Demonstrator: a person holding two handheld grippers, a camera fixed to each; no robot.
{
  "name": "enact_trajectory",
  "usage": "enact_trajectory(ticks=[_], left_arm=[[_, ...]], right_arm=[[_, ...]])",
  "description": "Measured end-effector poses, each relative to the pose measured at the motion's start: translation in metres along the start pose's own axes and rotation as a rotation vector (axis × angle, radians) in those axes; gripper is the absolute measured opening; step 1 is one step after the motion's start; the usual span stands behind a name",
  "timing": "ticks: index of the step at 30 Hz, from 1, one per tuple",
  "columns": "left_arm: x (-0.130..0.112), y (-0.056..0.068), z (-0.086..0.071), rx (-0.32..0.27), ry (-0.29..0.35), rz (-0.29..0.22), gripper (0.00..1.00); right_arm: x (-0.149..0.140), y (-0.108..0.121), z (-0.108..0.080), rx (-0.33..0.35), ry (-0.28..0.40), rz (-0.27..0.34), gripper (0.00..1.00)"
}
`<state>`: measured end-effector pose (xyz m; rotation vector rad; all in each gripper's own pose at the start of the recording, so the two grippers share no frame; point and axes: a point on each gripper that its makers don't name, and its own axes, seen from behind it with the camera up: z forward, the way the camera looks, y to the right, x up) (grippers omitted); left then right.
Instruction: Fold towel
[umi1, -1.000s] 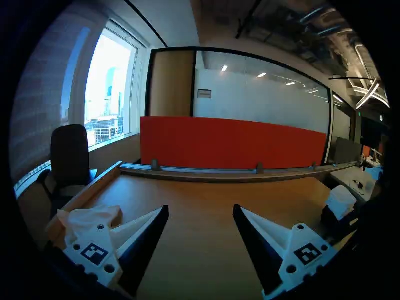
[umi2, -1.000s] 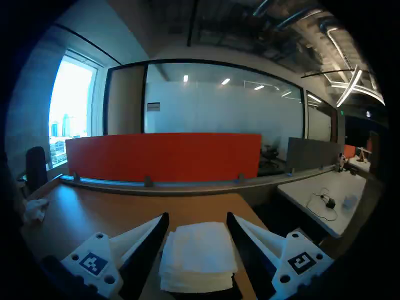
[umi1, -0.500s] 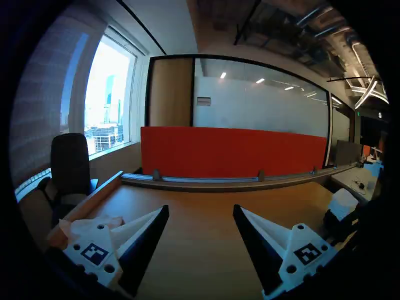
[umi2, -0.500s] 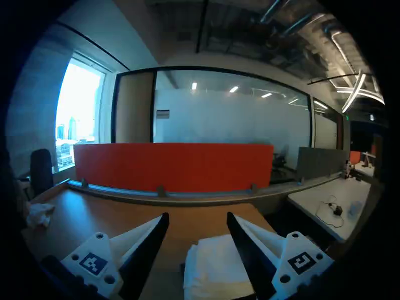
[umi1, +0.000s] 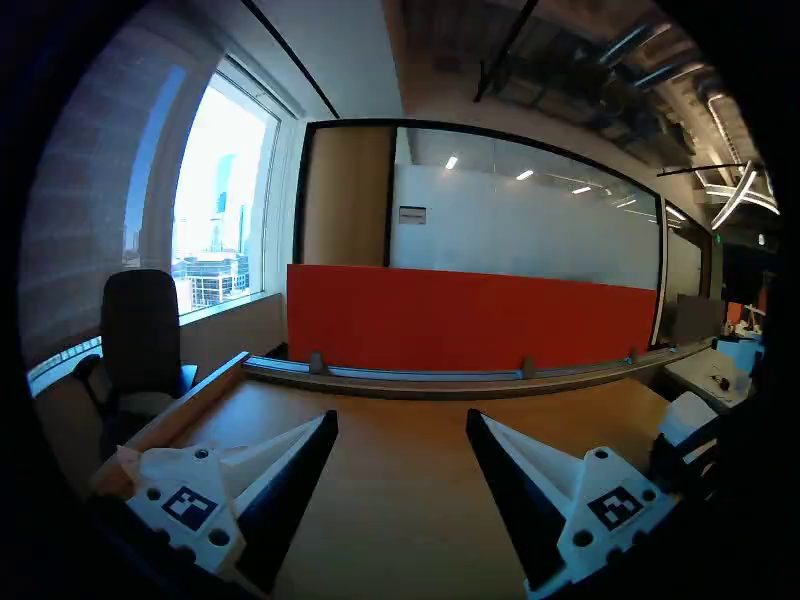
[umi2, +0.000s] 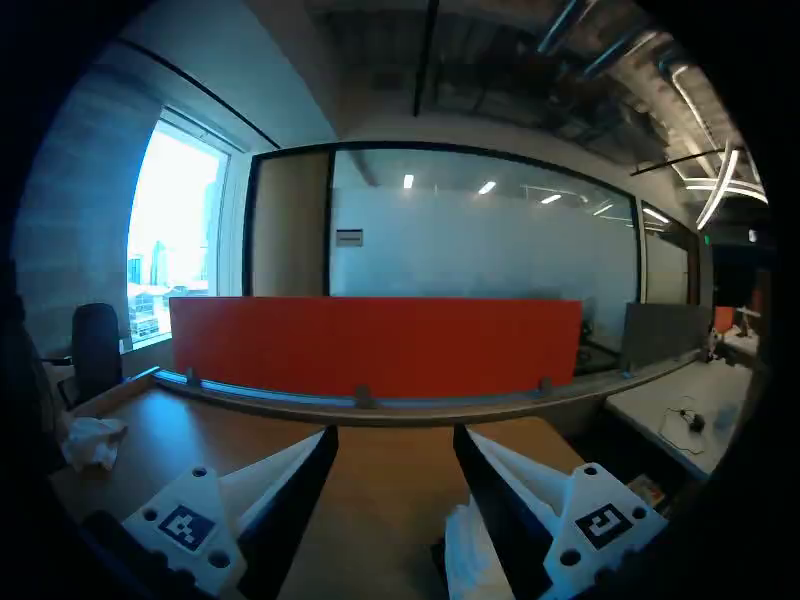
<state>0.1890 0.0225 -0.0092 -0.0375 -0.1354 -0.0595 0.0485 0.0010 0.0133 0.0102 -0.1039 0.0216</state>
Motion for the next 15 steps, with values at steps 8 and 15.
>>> enact_trajectory(ticks=[8,15], left_arm=[[-0.001,-0.009,0.006,0.009,0.001,0.005,0.95],[-0.015,-0.008,0.014,0.001,0.009,-0.012,0.95]], right_arm=[[0.007,-0.01,0.006,-0.009,-0.004,0.012,0.89],[0.009,-0.026,0.012,-0.012,-0.011,0.002,0.89]])
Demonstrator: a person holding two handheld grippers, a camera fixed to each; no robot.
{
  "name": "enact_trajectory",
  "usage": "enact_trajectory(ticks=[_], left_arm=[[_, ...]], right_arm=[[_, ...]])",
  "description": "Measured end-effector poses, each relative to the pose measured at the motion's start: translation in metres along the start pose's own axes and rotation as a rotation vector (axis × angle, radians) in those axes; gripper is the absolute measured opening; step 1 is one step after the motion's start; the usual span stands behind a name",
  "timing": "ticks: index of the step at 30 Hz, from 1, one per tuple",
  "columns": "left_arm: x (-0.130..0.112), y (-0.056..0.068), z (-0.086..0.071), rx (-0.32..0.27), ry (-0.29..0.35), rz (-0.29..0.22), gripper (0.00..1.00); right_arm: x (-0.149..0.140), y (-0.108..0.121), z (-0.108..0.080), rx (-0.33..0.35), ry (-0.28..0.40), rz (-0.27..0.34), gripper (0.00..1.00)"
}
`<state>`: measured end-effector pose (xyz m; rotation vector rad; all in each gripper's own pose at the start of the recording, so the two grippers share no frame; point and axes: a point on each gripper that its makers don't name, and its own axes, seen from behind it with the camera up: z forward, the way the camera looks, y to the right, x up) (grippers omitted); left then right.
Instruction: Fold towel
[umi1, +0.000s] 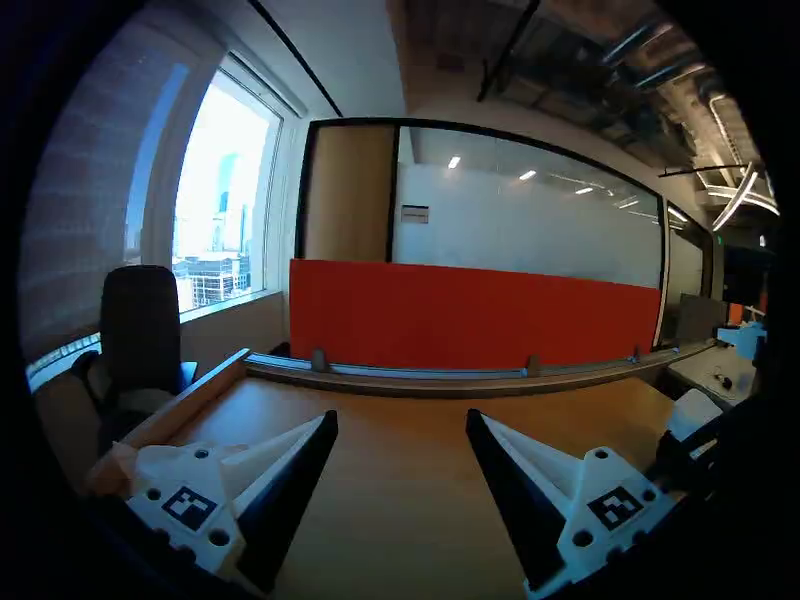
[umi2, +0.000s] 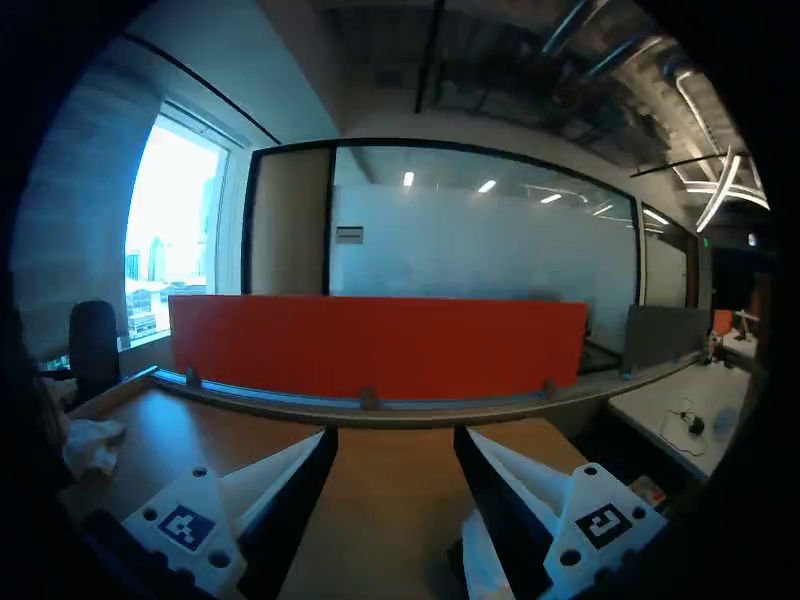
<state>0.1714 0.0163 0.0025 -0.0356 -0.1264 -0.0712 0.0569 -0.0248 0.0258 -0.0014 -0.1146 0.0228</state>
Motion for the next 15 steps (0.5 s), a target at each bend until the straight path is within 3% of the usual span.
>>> enact_trajectory(ticks=[6,15], left_arm=[[-0.022,-0.004,0.003,-0.009,0.016,-0.033,0.95],[-0.054,-0.019,0.009,-0.003,0.042,0.015,0.95]], right_arm=[[0.0,-0.006,0.001,-0.004,0.017,0.023,0.89],[-0.023,-0.019,0.009,-0.017,0.014,0.0,0.89]])
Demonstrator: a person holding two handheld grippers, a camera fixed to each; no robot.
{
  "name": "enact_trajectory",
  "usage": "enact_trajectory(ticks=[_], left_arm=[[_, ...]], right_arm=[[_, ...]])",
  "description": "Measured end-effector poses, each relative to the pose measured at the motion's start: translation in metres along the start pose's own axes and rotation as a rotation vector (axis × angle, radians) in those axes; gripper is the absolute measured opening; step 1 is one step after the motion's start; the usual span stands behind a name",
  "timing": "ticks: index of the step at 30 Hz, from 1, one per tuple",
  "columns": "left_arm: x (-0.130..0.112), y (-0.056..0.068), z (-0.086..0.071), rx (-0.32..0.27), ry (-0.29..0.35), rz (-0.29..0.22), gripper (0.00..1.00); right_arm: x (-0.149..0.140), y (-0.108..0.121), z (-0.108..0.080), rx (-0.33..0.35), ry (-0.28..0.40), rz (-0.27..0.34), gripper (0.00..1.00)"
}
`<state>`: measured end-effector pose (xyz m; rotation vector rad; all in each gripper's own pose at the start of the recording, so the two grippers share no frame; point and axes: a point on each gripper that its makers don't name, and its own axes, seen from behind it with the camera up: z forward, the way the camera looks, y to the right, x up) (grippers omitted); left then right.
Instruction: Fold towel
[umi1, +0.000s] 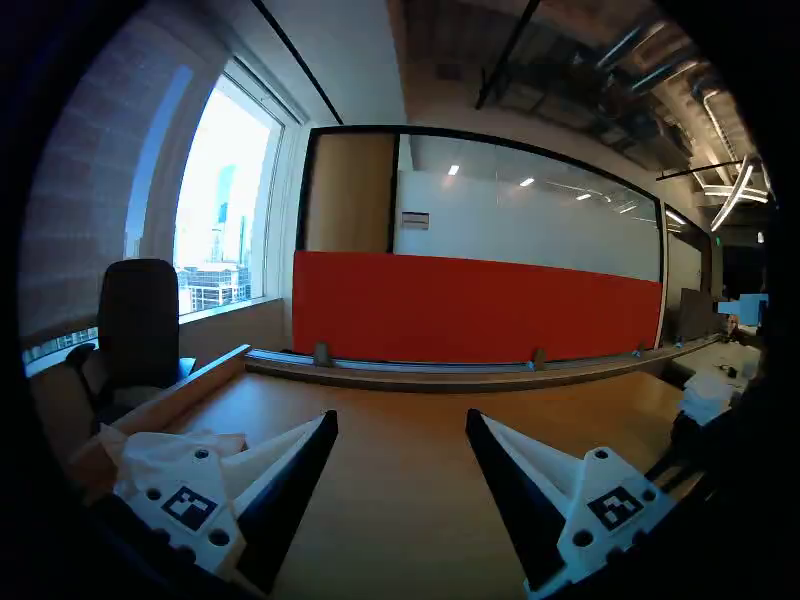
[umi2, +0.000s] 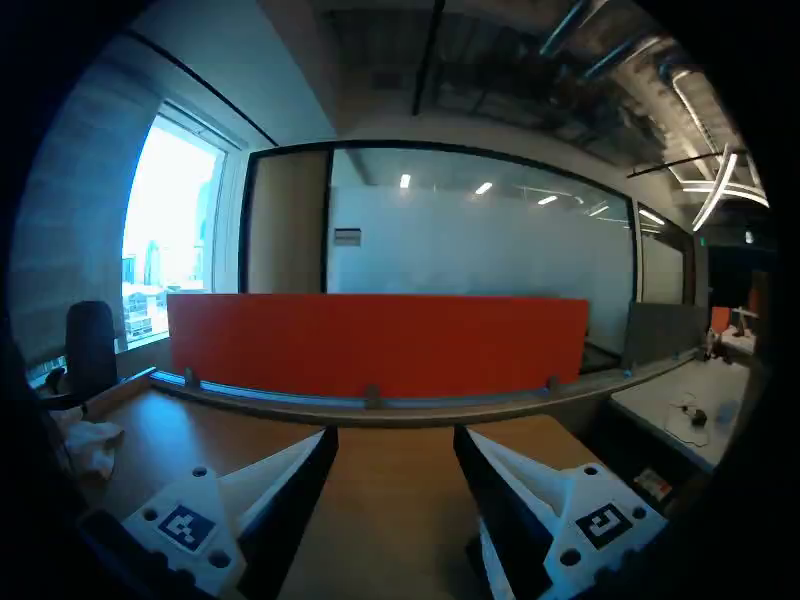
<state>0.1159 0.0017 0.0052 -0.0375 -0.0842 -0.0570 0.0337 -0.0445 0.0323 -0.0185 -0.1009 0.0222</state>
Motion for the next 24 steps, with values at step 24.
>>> enact_trajectory(ticks=[24], left_arm=[[-0.089,-0.001,0.001,0.0,0.052,0.014,0.95]], right_arm=[[-0.046,-0.005,-0.002,-0.009,0.044,0.02,0.89]])
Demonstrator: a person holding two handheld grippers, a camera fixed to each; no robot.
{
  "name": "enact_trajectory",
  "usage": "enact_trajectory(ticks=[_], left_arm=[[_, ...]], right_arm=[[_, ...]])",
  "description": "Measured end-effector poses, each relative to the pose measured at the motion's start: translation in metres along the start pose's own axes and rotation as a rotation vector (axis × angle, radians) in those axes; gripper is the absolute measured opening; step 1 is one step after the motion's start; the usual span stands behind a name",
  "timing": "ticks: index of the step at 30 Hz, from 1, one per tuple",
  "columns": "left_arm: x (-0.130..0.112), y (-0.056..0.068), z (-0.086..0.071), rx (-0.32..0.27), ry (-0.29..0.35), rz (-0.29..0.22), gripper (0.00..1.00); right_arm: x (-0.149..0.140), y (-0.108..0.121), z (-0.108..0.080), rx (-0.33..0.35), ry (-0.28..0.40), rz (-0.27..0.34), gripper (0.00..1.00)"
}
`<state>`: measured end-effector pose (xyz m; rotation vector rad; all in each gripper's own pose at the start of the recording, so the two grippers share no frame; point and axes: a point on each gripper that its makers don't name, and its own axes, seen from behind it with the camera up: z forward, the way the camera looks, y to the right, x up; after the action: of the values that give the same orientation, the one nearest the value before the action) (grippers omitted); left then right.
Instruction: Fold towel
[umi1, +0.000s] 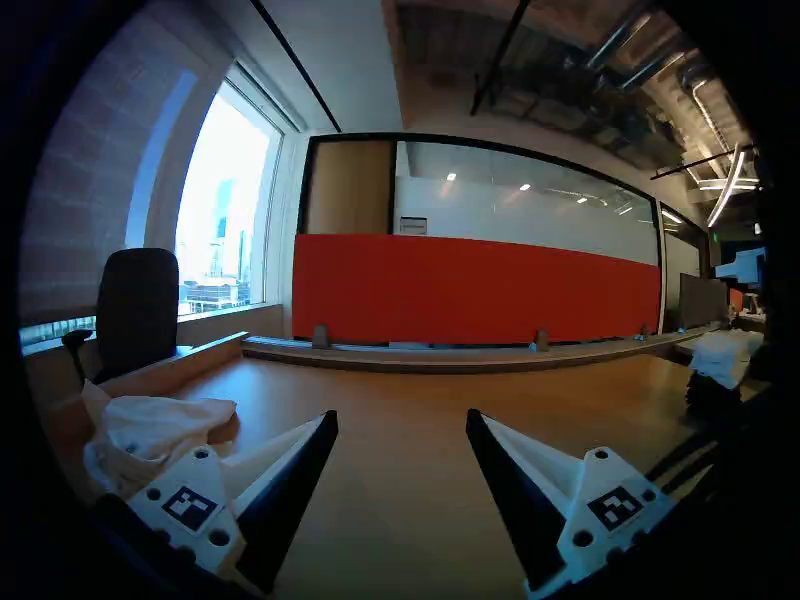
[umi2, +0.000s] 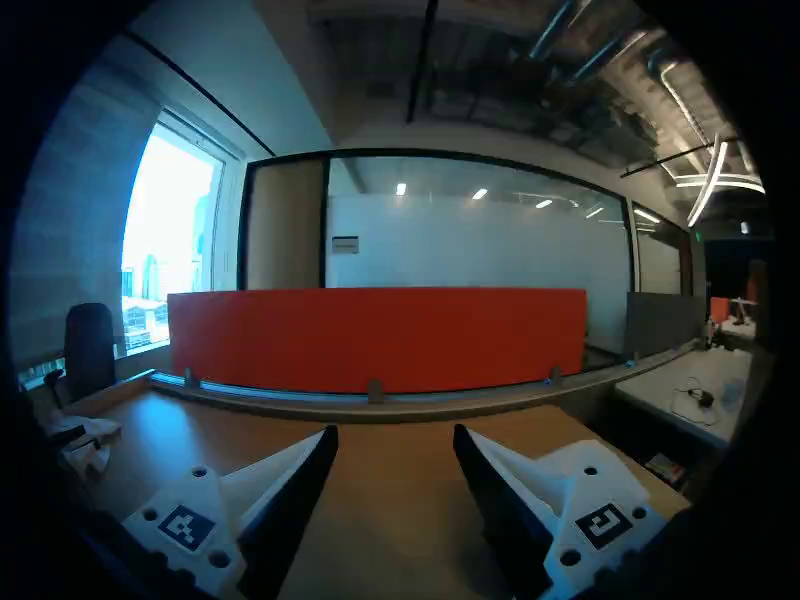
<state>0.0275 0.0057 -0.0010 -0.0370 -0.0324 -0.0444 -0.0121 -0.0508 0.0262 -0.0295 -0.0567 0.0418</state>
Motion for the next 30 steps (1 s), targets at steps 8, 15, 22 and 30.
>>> enact_trajectory(ticks=[8,15,22,30], left_arm=[[-0.014,-0.003,0.001,0.008,0.014,-0.004,0.95],[-0.021,-0.007,0.0,0.023,0.019,0.009,0.95],[-0.026,-0.007,0.0,0.028,0.024,-0.003,0.95],[-0.026,-0.006,-0.001,0.031,0.031,0.039,0.95]], right_arm=[[-0.012,0.001,0.001,-0.002,0.004,-0.007,0.89],[-0.017,0.001,0.003,-0.002,0.007,-0.004,0.89],[-0.015,0.003,0.003,-0.001,0.015,-0.011,0.89],[-0.016,0.007,0.004,-0.002,0.019,-0.009,0.89]])
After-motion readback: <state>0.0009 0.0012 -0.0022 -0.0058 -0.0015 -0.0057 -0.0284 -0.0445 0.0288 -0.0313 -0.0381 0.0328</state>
